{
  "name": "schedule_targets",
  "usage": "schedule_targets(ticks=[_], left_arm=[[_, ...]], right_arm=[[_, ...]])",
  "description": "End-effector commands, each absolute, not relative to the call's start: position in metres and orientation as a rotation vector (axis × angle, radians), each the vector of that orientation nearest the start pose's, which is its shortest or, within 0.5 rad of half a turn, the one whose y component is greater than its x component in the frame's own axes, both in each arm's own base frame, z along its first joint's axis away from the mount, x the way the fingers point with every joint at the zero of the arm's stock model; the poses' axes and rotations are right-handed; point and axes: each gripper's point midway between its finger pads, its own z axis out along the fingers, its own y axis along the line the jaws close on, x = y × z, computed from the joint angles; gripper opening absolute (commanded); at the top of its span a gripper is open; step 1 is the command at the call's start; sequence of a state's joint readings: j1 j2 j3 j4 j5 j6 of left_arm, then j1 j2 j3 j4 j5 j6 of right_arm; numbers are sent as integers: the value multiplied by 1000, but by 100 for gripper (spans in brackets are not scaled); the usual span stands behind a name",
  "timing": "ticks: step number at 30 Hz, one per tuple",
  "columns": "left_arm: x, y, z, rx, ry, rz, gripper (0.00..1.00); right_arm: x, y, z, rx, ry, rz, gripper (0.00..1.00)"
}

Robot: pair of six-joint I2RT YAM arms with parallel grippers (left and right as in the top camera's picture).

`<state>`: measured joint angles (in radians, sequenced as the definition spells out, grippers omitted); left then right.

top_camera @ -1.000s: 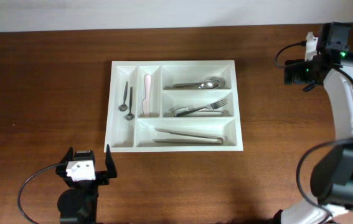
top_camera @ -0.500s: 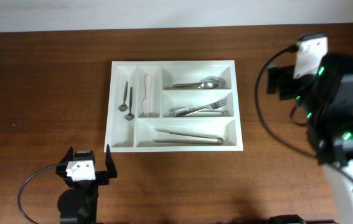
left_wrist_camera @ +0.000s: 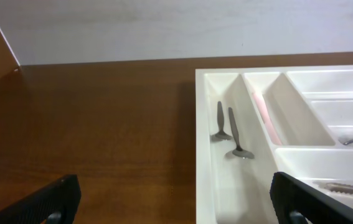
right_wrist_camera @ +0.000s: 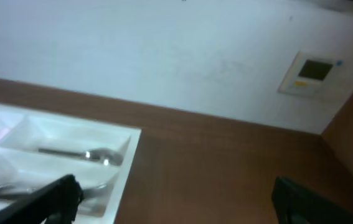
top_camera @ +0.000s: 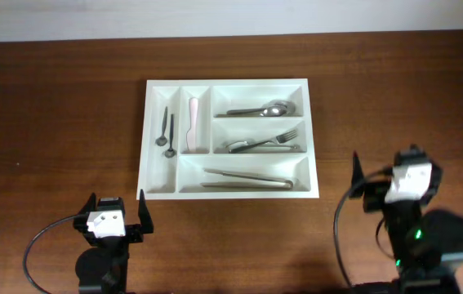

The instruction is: Pack container

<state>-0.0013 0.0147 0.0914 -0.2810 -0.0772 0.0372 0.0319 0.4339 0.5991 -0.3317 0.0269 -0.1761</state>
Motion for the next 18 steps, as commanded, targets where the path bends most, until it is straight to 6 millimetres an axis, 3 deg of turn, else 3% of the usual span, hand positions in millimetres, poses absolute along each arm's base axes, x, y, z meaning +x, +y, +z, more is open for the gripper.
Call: schedule_targets(ticks=[1, 6, 18], left_arm=[[236, 12, 146, -2, 1768, 97, 99], [236, 12, 146, -2, 1769, 97, 99], [236, 12, 146, -2, 1768, 97, 99]], right_arm=[[241, 2, 242, -159, 1741, -126, 99], [234, 6, 197, -178, 1746, -102, 99], [234, 6, 163, -177, 1738, -105, 99]])
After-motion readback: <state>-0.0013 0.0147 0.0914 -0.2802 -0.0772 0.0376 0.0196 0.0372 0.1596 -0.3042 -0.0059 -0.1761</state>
